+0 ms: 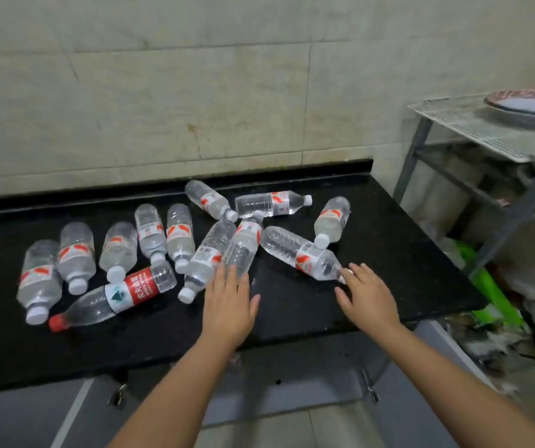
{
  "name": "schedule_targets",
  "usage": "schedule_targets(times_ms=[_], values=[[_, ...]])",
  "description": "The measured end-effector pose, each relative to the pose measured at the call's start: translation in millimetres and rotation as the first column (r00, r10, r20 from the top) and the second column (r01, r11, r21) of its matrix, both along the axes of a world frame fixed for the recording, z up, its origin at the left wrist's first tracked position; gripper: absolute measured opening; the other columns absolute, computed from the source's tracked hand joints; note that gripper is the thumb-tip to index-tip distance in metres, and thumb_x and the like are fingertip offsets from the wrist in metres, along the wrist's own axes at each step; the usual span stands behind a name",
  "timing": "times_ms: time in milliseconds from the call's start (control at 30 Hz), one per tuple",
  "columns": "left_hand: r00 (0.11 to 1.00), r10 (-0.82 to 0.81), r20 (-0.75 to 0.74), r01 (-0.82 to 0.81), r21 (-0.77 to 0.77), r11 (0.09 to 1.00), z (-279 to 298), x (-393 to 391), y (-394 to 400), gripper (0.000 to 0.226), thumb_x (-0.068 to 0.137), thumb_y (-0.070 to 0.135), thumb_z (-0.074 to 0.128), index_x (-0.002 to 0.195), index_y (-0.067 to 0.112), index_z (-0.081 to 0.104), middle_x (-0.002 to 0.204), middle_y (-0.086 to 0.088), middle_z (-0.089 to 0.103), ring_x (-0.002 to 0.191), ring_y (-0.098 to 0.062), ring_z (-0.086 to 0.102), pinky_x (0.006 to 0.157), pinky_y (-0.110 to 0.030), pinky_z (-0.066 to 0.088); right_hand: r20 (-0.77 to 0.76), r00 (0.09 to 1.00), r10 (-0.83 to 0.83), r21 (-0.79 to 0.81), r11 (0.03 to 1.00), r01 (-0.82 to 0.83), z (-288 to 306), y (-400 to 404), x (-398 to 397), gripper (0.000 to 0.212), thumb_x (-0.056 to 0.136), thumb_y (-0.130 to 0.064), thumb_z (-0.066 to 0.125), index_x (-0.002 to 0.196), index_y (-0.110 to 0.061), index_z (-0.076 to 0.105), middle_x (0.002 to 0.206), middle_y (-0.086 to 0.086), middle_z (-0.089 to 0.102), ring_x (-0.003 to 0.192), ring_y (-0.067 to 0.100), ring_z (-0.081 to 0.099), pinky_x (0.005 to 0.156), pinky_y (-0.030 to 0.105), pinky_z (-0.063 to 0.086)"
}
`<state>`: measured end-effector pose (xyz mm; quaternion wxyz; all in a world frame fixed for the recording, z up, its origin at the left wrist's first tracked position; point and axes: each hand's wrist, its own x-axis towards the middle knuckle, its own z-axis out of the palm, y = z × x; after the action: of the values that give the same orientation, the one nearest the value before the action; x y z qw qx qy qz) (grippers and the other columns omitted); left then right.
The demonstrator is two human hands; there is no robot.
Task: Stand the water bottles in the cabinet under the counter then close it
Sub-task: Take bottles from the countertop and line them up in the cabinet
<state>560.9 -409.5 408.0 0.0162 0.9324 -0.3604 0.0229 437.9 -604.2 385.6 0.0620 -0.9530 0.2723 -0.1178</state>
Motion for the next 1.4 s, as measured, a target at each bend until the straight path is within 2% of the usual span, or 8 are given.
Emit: schedule_targets(times_ms=[267, 433, 600, 800, 967, 1133, 1267, 1400], values=[[0.989, -0.021, -0.143, 0.022, 0.009, 1.000, -15.7, 44.9, -109.4, 0.055, 0.101, 0.038, 0.028, 0.148, 0.010, 0.017, 0.160, -0.011, 0.004, 0.149, -0.028, -0.005, 0.122, -0.041, 0.009, 0.019, 0.993, 0.120, 0.119, 0.985, -0.122, 5.8, -86.1, 77.9, 0.045, 0.087, -0.016, 0.062, 0.130, -0.009, 0.053, 0.133, 0.022, 0.051, 0.123, 0.041, 0.047, 0.098, 0.045, 0.045], [0.990, 0.055, -0.129, -0.046, 0.073, 0.996, -36.5, 58.9, -126.2, 0.056, 0.097, 0.036, 0.040, 0.144, 0.007, 0.029, 0.157, -0.015, 0.018, 0.148, -0.031, 0.011, 0.118, -0.042, 0.022, -0.169, 0.977, 0.132, 0.175, 0.979, -0.102, 7.9, -92.1, 113.7, 0.049, 0.093, -0.039, 0.049, 0.137, -0.022, 0.040, 0.138, 0.011, 0.031, 0.128, 0.026, 0.031, 0.097, 0.035, 0.043], [0.993, -0.119, -0.004, 0.119, 0.085, 0.989, -45.8, 73.2, -139.1, 0.040, 0.068, 0.037, 0.068, 0.091, 0.004, 0.074, 0.096, -0.015, 0.077, 0.093, -0.034, 0.073, 0.066, -0.043, 0.060, -0.058, 0.998, 0.018, 0.369, 0.930, 0.004, 2.6, -89.2, 111.9, 0.038, 0.093, -0.028, 0.053, 0.127, -0.014, 0.048, 0.135, 0.010, 0.030, 0.118, 0.026, 0.041, 0.093, 0.031, 0.044], [0.888, -0.459, -0.016, 0.459, -0.008, 0.888, -43.2, 66.2, -160.6, 0.051, 0.071, 0.043, 0.044, 0.105, 0.008, 0.060, 0.102, -0.012, 0.074, 0.108, -0.029, 0.055, 0.095, -0.039, 0.045, 0.071, 0.981, -0.182, 0.472, 0.872, 0.128, -5.5, -118.4, 66.3, 0.026, 0.076, -0.003, 0.061, 0.101, 0.002, 0.061, 0.101, 0.007, 0.032, 0.098, 0.033, 0.051, 0.079, 0.029, 0.042], [0.683, -0.730, 0.016, 0.728, 0.069, 0.683, -45.9, 32.7, -195.6, 0.063, 0.052, 0.052, 0.073, 0.102, 0.017, 0.059, 0.096, 0.000, 0.076, 0.098, -0.017, 0.053, 0.083, -0.032, 0.045, 0.185, 0.963, -0.197, 0.291, 0.947, 0.137, -14.5, -154.0, 8.8, 0.013, 0.059, 0.014, 0.064, 0.066, 0.007, 0.057, 0.082, 0.006, 0.032, 0.066, 0.025, 0.042, 0.053, 0.014, 0.024], [0.668, -0.743, -0.033, 0.684, 0.421, 0.596, -43.3, -4.1, -227.6, 0.035, 0.027, 0.040, 0.087, 0.049, 0.020, 0.068, 0.052, 0.008, 0.064, 0.055, -0.011, 0.060, 0.055, -0.021, 0.039, 0.225, 0.969, -0.100, 0.186, 0.981, 0.058, -25.4, -151.4, -26.7, 0.041, 0.041, 0.021, 0.067, 0.061, -0.007, 0.044, 0.069, 0.007, 0.036, 0.061, 0.016, 0.034, 0.059, 0.011, 0.016], [0.800, -0.599, -0.033, 0.532, 0.500, 0.684, -33.9, -19.5, -229.7, 0.029, 0.091, 0.015, 0.051, 0.116, 0.001, 0.054, 0.121, -0.020, 0.055, 0.117, -0.033, 0.046, 0.091, -0.039, 0.043, 0.199, 0.978, -0.057, 0.132, 0.991, 0.031, -9.9, -143.5, -42.2, 0.008, 0.061, -0.003, 0.045, 0.063, -0.009, 0.050, 0.066, 0.017, 0.054, 0.053, 0.026, 0.050, 0.054, 0.019, 0.028], [0.890, -0.455, -0.026, 0.412, 0.473, 0.779, -12.3, -34.3, -216.7, 0.033, 0.092, 0.014, 0.051, 0.123, 0.006, 0.048, 0.125, -0.017, 0.050, 0.119, -0.034, 0.045, 0.085, -0.034, 0.047, 0.148, 0.989, -0.026, 0.011, 1.000, 0.024, 16.1, -131.9, -51.7, 0.027, 0.069, -0.016, 0.040, 0.064, -0.003, 0.062, 0.073, 0.018, 0.063, 0.056, 0.031, 0.057, 0.038, 0.026, 0.048]])
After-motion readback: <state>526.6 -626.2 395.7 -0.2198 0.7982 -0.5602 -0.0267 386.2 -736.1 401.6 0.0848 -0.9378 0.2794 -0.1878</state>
